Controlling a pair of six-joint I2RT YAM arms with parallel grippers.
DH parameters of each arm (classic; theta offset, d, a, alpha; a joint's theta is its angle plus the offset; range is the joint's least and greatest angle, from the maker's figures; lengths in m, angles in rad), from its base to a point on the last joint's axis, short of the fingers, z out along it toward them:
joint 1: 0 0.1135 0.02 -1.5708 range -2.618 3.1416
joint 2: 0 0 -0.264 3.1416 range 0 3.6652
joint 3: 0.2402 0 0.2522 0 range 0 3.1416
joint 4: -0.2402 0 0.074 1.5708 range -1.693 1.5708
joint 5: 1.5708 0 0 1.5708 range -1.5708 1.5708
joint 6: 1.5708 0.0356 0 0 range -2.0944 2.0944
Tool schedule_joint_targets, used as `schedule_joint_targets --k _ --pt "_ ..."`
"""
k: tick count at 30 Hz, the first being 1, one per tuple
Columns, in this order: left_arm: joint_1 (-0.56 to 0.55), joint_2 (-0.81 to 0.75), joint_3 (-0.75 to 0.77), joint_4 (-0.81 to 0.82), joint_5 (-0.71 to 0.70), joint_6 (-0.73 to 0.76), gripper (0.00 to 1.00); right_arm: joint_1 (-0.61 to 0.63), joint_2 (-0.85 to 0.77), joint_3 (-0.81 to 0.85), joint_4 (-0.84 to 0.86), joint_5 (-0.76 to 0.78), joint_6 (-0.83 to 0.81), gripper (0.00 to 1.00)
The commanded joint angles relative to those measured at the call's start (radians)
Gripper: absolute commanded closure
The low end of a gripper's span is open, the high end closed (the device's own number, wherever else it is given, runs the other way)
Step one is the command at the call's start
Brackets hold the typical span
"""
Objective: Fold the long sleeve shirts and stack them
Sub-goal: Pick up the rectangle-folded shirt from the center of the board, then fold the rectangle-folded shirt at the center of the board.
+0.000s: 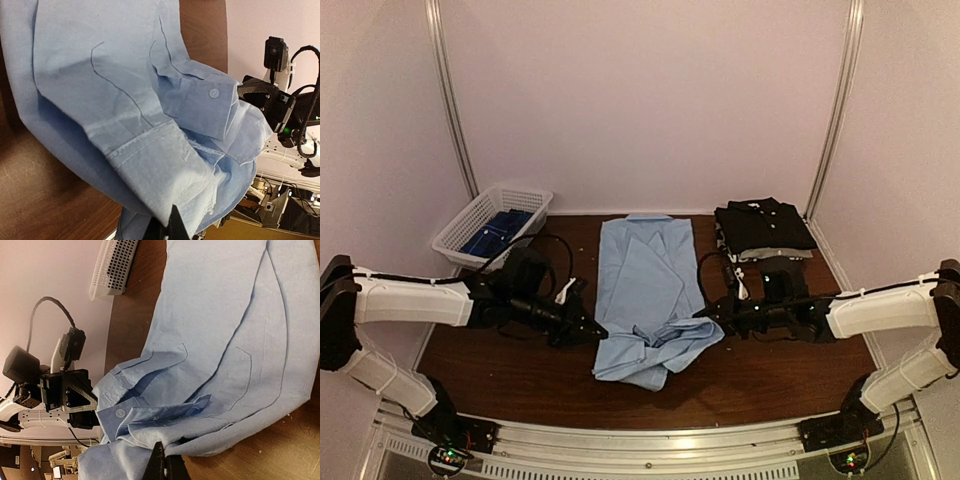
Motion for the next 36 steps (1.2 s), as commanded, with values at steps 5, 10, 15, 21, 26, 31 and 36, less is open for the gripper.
schedule_joint_targets --k 5,10,15,21,26,31,36 --pt "0.117 0.108 0.084 0.233 0.073 -0.171 1.00 -0.093 0.130 0.136 0.134 -0.010 -0.014 1.00" --pt "0.191 0.238 0.142 0.289 0.041 -0.178 1.00 -0.166 0.271 0.227 0.196 -0.008 -0.020 1.00" --pt "0.231 0.385 0.183 0.380 0.029 -0.193 1.00 -0.203 0.437 0.298 0.268 -0.032 0.002 1.00" --pt "0.241 0.461 0.192 0.413 0.012 -0.199 1.00 -0.225 0.508 0.305 0.313 -0.010 0.029 1.00" --pt "0.250 0.465 0.211 0.382 0.000 -0.174 1.00 -0.234 0.505 0.269 0.345 0.000 0.046 1.00" --pt "0.257 0.478 0.223 0.371 0.003 -0.157 1.00 -0.240 0.483 0.231 0.348 0.032 0.047 1.00" --pt "0.257 0.495 0.234 0.351 0.002 -0.137 1.00 -0.243 0.496 0.230 0.352 0.028 0.052 1.00"
